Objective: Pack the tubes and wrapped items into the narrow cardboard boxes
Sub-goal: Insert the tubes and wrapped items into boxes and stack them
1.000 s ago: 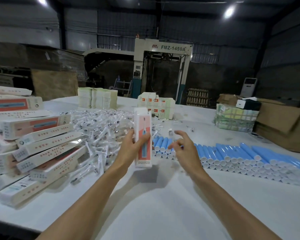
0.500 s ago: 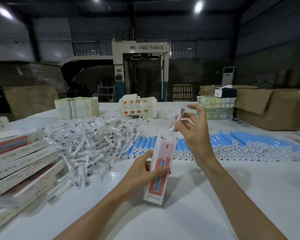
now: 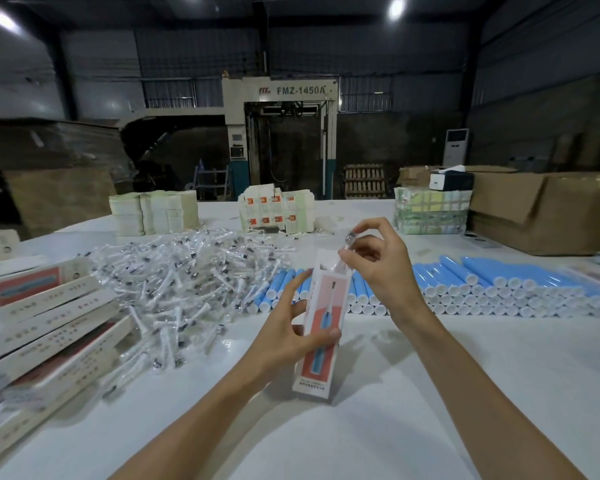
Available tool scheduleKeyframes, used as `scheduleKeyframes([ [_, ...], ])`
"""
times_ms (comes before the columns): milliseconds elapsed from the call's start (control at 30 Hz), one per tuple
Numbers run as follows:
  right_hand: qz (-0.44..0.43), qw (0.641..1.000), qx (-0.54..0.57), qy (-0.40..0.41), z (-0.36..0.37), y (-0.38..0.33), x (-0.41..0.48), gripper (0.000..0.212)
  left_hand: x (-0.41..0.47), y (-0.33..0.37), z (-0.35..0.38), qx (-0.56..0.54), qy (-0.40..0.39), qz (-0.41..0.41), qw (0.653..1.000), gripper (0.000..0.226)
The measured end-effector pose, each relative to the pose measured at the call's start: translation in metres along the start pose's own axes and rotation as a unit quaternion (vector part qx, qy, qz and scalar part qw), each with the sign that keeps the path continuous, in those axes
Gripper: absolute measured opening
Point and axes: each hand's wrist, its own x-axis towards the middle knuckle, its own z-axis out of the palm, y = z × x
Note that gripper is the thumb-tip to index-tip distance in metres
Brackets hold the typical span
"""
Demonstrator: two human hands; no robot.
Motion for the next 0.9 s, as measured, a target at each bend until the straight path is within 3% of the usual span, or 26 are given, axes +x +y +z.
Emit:
scheduleKeyframes([
  [167,-0.001,1.0,-0.005,-0.031,0.003,-0.0046,0.002,0.03,-0.0003,0.0005,-0.0004,0.02,0.0,0.041,0.999,0.113],
  [300,-0.008,1.0,-0.008,0.028,0.0005,-0.0035,0.0018,0.029,0.0011,-0.0009,-0.001,0.032,-0.008,0.055,0.998,0.108],
  [433,-0.047,0.996,-0.07,0.024,-0.0016,-0.0048,-0.0005,0.031,0.0008,-0.0005,-0.0018,0.04,-0.011,0.059,0.997,0.102],
  [667,-0.009,0.994,-0.083,-0.076,-0.0055,-0.0061,-0.0001,0.016,-0.0015,0.0007,-0.0035,0.044,-0.011,0.052,0.998,0.1],
  [800,0.021,1.0,-0.023,0.002,-0.0025,-0.0033,-0.0004,0.035,-0.002,0.0029,-0.0029,0.045,-0.019,0.048,0.998,0.099],
  [900,-0.014,0.999,-0.007,0.049,-0.0044,-0.0045,0.0019,0.031,-0.0018,0.0032,-0.0024,0.051,-0.02,0.046,0.997,0.1],
])
